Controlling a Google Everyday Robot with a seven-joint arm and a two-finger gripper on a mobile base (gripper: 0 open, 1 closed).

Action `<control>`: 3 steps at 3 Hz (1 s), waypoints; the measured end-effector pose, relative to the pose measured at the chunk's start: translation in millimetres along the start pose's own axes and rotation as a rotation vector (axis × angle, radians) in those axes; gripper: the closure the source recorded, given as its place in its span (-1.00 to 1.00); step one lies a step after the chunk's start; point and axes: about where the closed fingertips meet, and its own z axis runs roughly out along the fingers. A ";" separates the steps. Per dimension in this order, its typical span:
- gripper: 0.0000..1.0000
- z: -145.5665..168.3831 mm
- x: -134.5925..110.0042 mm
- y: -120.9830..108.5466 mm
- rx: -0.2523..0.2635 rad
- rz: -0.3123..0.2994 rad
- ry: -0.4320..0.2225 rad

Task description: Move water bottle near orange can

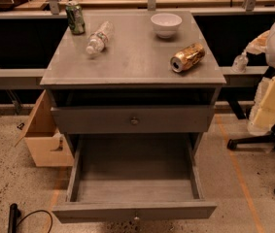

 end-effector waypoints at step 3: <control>-1.00 11.1 -47.6 -106.4 0.073 -0.330 0.033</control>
Offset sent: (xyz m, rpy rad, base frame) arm 0.1047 -0.0014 0.0115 -0.1253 -0.0369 0.2237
